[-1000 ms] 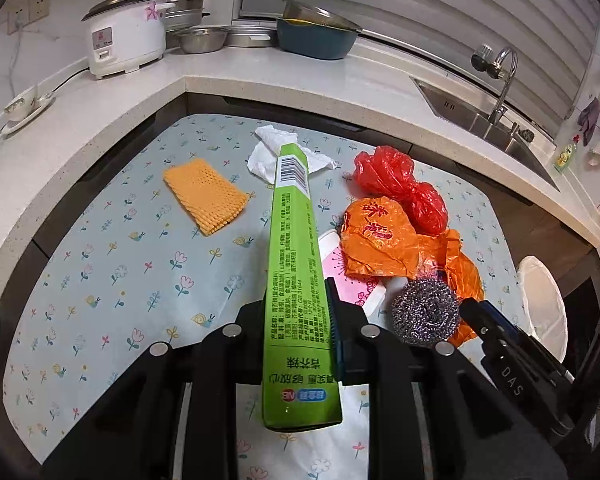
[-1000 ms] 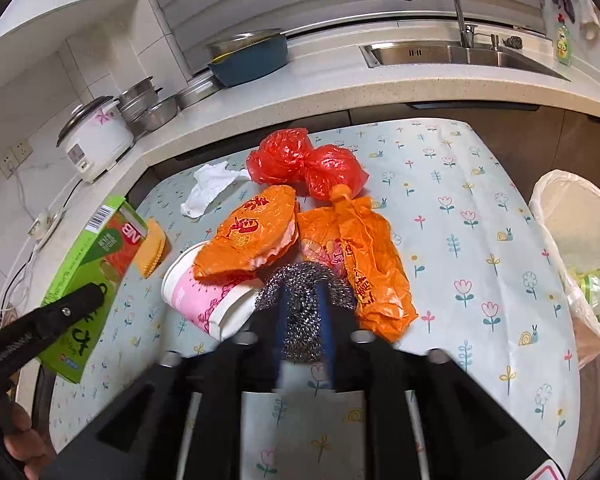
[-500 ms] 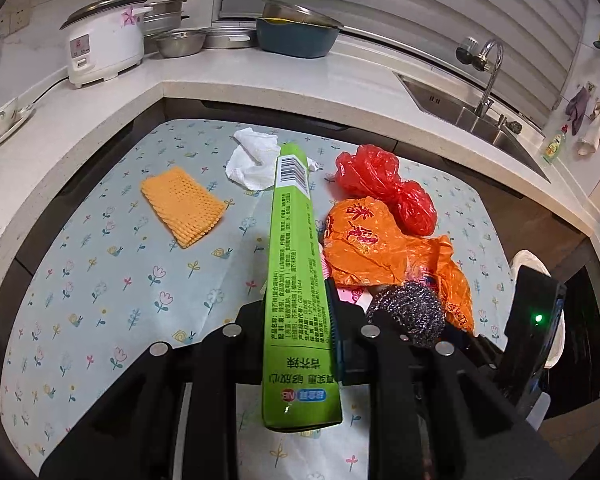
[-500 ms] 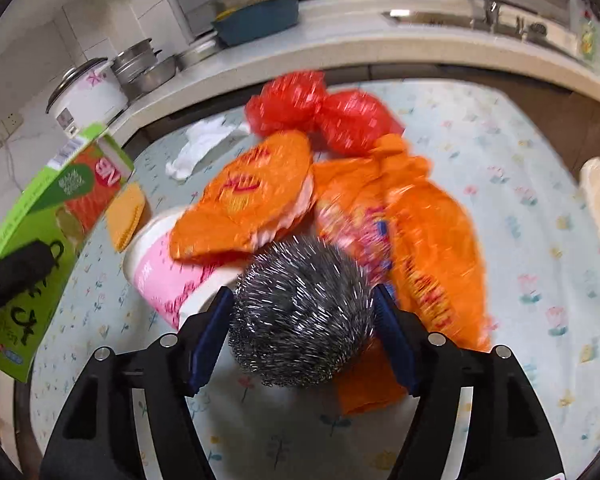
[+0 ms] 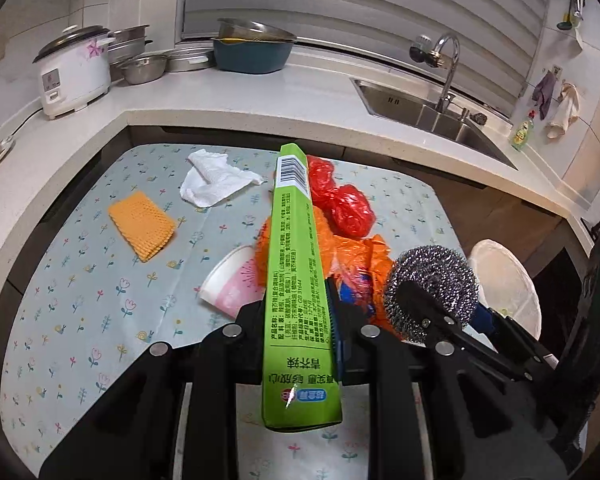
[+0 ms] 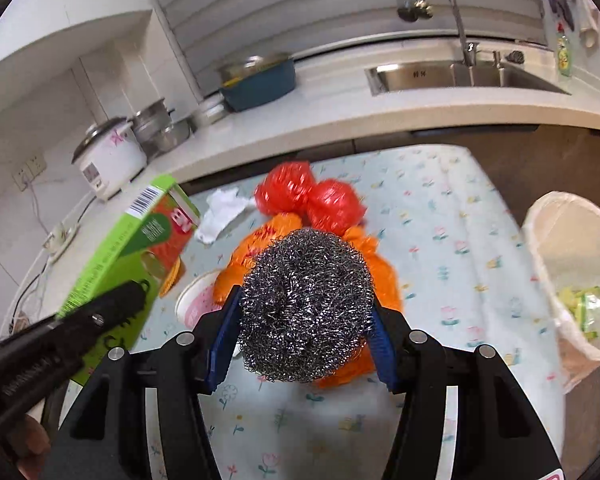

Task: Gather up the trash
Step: 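Carry the box and scrubber to the wastebasket and open both grippers, then move both tools back over the orange plastic bags on the table, then grasp an orange plastic bag with each gripper and lift them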

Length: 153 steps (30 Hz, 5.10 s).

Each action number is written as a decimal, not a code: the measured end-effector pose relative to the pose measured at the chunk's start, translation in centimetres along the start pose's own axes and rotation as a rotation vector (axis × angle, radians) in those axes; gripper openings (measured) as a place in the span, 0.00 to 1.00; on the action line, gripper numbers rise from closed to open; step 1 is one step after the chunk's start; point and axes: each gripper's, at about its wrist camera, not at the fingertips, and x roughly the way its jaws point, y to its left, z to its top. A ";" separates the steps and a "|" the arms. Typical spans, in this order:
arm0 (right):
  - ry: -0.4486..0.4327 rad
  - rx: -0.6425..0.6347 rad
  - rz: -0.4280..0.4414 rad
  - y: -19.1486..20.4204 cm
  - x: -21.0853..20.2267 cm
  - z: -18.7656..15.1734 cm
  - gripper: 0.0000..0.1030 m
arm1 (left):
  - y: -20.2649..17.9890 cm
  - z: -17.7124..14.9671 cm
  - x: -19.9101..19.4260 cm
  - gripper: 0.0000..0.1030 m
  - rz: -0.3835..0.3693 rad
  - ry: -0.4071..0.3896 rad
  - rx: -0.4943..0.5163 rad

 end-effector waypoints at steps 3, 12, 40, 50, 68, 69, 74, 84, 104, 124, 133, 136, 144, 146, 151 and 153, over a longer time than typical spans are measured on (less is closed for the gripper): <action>-0.038 0.017 -0.019 -1.4 -2.1 0.7 0.54 | -2.4 -0.3 -0.4 0.21 -0.027 -0.002 0.035; -0.115 0.094 -0.094 -7.5 -7.4 1.1 0.54 | -9.4 -1.3 -0.1 0.21 -0.117 0.020 0.142; -0.148 0.344 -0.395 -26.7 -11.1 -0.5 0.54 | -28.2 -0.9 8.7 0.42 -0.494 0.142 0.438; -0.144 0.315 -0.382 -25.9 -9.7 0.8 0.54 | -25.2 0.4 8.7 0.42 -0.390 0.088 0.388; -0.167 0.231 -0.342 -20.5 -8.1 3.3 0.70 | -16.8 2.0 7.1 0.69 -0.207 0.014 0.268; -0.161 0.226 -0.333 -20.0 -8.0 3.2 0.70 | -16.5 1.9 6.9 0.69 -0.203 0.013 0.263; -0.143 0.197 -0.302 -17.1 -7.7 2.9 0.70 | -14.0 1.8 5.9 0.69 -0.168 0.001 0.231; -0.104 0.123 -0.234 -10.6 -5.8 2.2 0.70 | -7.1 1.9 4.6 0.72 -0.082 -0.007 0.162; 0.035 0.056 -0.166 -2.0 2.2 -1.0 0.70 | 4.6 1.1 6.6 0.87 0.012 0.053 0.076; 0.136 0.055 -0.199 -3.6 9.4 -2.4 0.71 | 2.6 2.7 18.3 0.91 0.004 0.194 0.143; 0.143 0.055 -0.164 -3.4 9.4 -2.4 0.26 | 1.4 1.9 17.6 0.27 -0.083 0.212 0.160; 0.134 0.061 -0.154 -3.5 8.4 -2.6 0.22 | 0.6 1.5 16.6 0.20 -0.096 0.208 0.169; 0.061 0.079 -0.156 -4.4 4.0 -2.0 0.20 | -1.9 1.6 12.1 0.15 -0.132 0.150 0.187; 0.033 0.085 -0.161 -4.9 2.6 -1.5 0.20 | -2.9 1.7 10.8 0.15 -0.149 0.136 0.194; -0.032 0.108 -0.180 -6.7 -1.1 -0.7 0.20 | -6.0 2.0 8.2 0.15 -0.191 0.103 0.228; -0.056 0.120 -0.191 -7.6 -2.6 -0.4 0.20 | -7.5 1.9 7.4 0.15 -0.211 0.097 0.246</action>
